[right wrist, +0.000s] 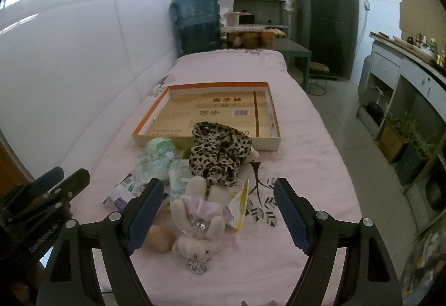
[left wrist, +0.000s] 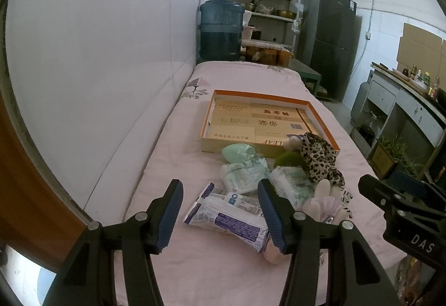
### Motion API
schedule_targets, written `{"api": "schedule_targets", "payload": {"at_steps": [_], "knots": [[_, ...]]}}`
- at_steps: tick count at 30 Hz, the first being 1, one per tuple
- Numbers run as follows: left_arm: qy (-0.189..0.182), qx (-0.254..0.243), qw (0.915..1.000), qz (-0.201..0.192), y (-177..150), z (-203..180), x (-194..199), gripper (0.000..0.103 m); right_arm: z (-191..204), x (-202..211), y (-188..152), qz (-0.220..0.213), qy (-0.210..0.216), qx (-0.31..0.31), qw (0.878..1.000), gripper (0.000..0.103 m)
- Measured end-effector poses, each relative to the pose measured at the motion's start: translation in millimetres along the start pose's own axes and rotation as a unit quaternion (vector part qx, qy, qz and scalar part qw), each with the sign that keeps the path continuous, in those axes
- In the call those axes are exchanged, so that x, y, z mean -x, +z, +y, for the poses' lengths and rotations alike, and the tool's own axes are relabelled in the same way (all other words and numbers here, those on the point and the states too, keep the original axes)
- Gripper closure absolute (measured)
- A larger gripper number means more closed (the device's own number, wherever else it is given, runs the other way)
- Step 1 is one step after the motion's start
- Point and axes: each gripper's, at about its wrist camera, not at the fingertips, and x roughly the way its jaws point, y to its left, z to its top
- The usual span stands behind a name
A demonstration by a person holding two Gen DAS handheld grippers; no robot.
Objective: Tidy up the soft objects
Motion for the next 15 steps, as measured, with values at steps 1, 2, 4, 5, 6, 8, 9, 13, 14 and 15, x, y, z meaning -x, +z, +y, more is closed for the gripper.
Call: {"api": "schedule_targets", "payload": {"at_steps": [1, 2, 4, 5, 6, 8, 9, 13, 14, 15], "knots": [[0.000, 0.000, 1.0000, 0.000, 0.4, 0.3, 0.1, 0.047, 0.3, -0.4, -0.3, 0.000, 0.000, 0.000, 1.000, 0.021], [0.000, 0.000, 1.0000, 0.000, 0.6, 0.4, 0.2, 0.047, 0.1, 0.0, 0.0, 0.000, 0.000, 0.000, 1.000, 0.021], [0.000, -0.001, 1.0000, 0.000, 0.4, 0.4, -0.1, 0.047, 0.2, -0.1, 0.0, 0.000, 0.000, 0.000, 1.000, 0.021], [0.000, 0.000, 1.0000, 0.000, 0.7, 0.7, 0.0, 0.047, 0.1, 0.0, 0.1, 0.000, 0.000, 0.000, 1.000, 0.021], [0.000, 0.000, 1.0000, 0.000, 1.1, 0.8, 0.1, 0.047, 0.2, 0.0, 0.1, 0.000, 0.000, 0.000, 1.000, 0.021], [0.000, -0.001, 1.0000, 0.000, 0.8, 0.6, -0.2, 0.047, 0.3, -0.1, 0.1, 0.000, 0.000, 0.000, 1.000, 0.021], [0.000, 0.000, 1.0000, 0.000, 1.0, 1.0, 0.0, 0.047, 0.3, -0.1, 0.1, 0.000, 0.000, 0.000, 1.000, 0.021], [0.000, 0.000, 1.0000, 0.001, 0.9, 1.1, -0.6, 0.047, 0.7, -0.6, -0.3, 0.000, 0.000, 0.000, 1.000, 0.021], [0.000, 0.000, 1.0000, 0.001, 0.6, 1.3, -1.0, 0.047, 0.5, -0.4, -0.1, 0.000, 0.000, 0.000, 1.000, 0.021], [0.000, 0.000, 1.0000, 0.000, 0.6, 1.2, -0.7, 0.047, 0.6, -0.5, -0.2, 0.000, 0.000, 0.001, 1.000, 0.021]]}}
